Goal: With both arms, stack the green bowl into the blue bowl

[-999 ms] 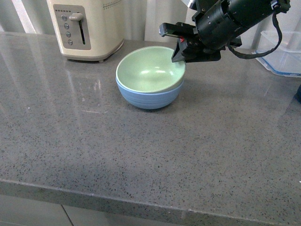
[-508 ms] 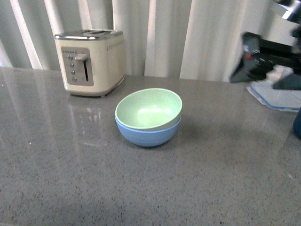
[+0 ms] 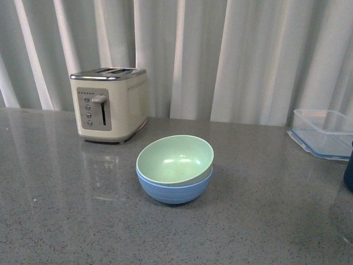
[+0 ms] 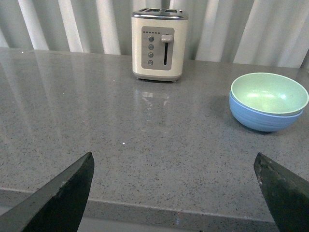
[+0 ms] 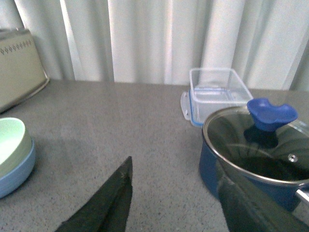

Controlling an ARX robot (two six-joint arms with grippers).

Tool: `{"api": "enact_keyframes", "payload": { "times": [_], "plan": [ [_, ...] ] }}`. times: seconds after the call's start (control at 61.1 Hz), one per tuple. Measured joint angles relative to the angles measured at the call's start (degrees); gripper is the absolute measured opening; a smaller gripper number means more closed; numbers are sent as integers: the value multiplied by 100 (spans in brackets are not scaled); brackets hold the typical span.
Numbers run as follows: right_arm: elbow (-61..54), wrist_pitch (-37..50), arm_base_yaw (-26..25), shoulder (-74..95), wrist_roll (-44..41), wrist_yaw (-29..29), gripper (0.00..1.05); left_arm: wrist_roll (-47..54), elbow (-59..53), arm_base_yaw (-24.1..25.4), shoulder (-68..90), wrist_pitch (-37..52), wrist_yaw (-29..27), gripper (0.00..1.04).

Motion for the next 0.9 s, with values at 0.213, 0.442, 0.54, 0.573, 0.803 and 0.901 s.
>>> {"api": "enact_keyframes", "payload": {
  "times": [0.213,0.442,0.54,0.573,0.803,0.901],
  "plan": [
    [-719,37,-7,-673,-22,-11,7,0,0,0,0,0,7,98],
    [-1174,-232,-7,-1410,-37,-7,1,0,0,0,0,0,9,98],
    [-1344,-450,-7,-1797,-37,-13,1,0,0,0,0,0,9,98],
    [-1381,-514,-7,-1893,-37,-11,1,0,0,0,0,0,9,98],
    [-1613,-1043,-7,-2667,-37,-13,1,0,0,0,0,0,9,98],
    [-1829,-925,-7,-2809,-37,-13,1,0,0,0,0,0,9,98]
  ]
}}
